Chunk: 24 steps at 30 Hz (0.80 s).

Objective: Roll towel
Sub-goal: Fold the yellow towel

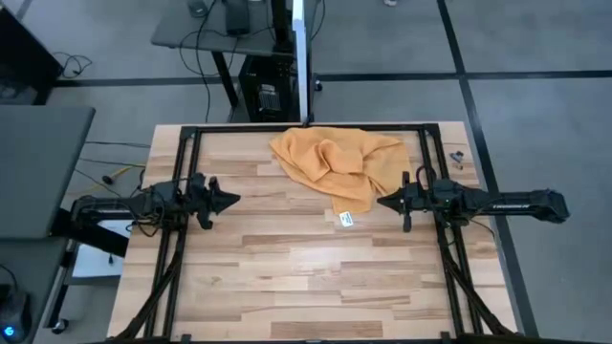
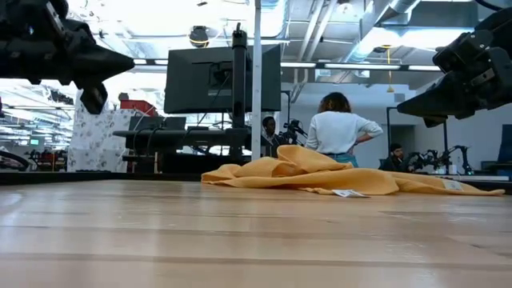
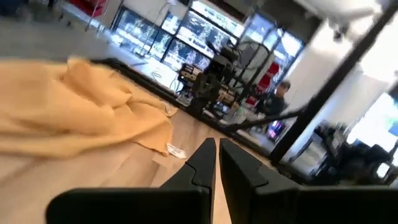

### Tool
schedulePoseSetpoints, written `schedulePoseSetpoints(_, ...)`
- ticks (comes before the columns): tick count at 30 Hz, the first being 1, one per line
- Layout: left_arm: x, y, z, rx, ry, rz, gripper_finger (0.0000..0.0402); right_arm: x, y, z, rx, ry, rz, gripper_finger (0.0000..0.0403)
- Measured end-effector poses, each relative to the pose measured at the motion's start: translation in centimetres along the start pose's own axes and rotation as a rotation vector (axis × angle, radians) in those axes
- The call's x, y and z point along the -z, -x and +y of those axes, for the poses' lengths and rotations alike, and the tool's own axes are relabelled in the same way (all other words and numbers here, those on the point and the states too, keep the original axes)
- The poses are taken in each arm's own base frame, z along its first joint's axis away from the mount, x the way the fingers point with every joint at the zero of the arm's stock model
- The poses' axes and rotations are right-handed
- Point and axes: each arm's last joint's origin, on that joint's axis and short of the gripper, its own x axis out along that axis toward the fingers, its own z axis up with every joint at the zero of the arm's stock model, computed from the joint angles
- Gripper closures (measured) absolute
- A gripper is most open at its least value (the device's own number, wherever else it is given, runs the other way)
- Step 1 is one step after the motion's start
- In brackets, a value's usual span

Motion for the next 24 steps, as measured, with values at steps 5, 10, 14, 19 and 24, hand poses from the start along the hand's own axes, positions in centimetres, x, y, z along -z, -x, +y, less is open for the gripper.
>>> schedulePoseSetpoints(5,-4.4,-0.1,-2.9,-0.079,0.055,-0.036,0.0396,-0.1,0.0,-0.5,0.070,0.200,0.000,0.0403)
schedulePoseSetpoints(10,-8.4,-5.8,-7.0,-0.205,-0.142,0.158,0.0396,-0.1,0.0,-0.6,0.077,0.203,0.000,0.0403)
schedulePoseSetpoints(14,-8.8,-14.8,-9.3,-0.241,-0.257,0.378,0.0396,-0.5,0.0,-0.4,0.058,-0.068,-0.043,0.0403)
schedulePoseSetpoints(19,-6.1,-26.1,-9.5,-0.244,-0.346,0.521,0.0396,-1.2,0.2,-0.4,0.038,-0.586,-0.066,0.0403)
schedulePoseSetpoints(24,-2.5,-33.7,-6.8,-0.257,-0.318,0.600,0.0396,-1.3,0.2,-0.2,-0.032,-0.819,-0.052,0.0403)
